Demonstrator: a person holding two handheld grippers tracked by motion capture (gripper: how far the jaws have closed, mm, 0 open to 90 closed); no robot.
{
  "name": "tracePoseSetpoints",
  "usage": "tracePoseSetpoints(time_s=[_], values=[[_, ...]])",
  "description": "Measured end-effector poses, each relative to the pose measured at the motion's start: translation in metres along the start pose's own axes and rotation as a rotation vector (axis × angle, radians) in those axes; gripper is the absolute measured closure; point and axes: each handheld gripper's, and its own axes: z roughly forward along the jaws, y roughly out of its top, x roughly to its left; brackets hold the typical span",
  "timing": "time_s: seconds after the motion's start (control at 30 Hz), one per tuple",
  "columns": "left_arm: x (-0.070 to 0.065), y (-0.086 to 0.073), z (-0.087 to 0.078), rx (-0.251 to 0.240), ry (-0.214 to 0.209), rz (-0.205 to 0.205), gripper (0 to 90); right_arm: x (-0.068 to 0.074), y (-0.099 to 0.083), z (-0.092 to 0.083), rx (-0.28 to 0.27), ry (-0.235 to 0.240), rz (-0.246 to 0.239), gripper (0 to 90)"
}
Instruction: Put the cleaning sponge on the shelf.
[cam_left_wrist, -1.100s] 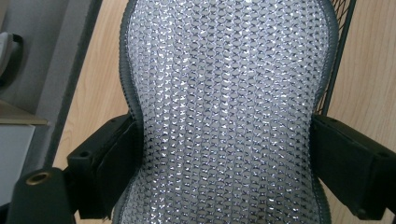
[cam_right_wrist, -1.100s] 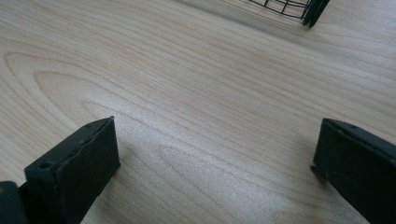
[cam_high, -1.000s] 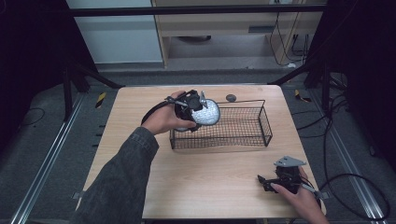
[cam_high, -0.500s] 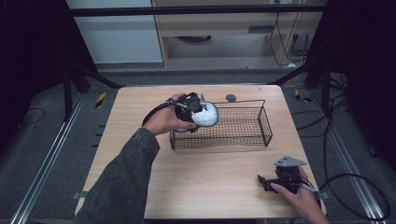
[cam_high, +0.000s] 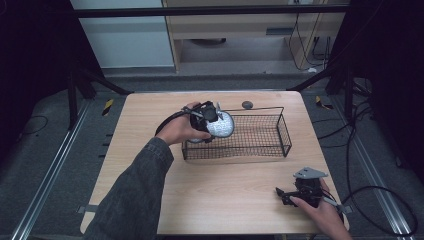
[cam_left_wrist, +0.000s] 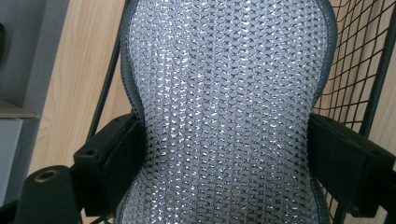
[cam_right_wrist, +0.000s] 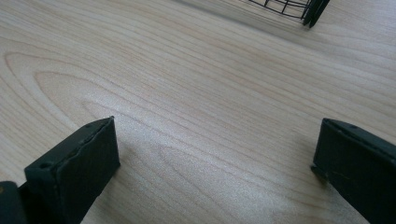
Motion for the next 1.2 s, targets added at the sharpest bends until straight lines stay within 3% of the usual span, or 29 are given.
tracePoseSetpoints(time_s=[0.13, 0.27, 0.53, 1.2], values=[[0.003, -0.002, 0.003, 0.006, 0.014, -0.019, 11.8, 0.000, 0.000, 0.000, 0.000, 0.000, -0.001, 0.3], [0.002, -0.003, 0.007, 0.004, -0.012, -0.037, 7.8, 0.000, 0.000, 0.000, -0.001, -0.001, -0.002, 0.3], [0.004, -0.005, 0.007, -0.015, -0.016, -0.083, 4.2, 0.000, 0.000, 0.000, -0.001, -0.001, -0.002, 0.4], [-0.004, -0.005, -0.010, -0.065, -0.003, -0.079, 8.0, 0.000, 0.000, 0.000, 0.000, -0.001, 0.000, 0.3]])
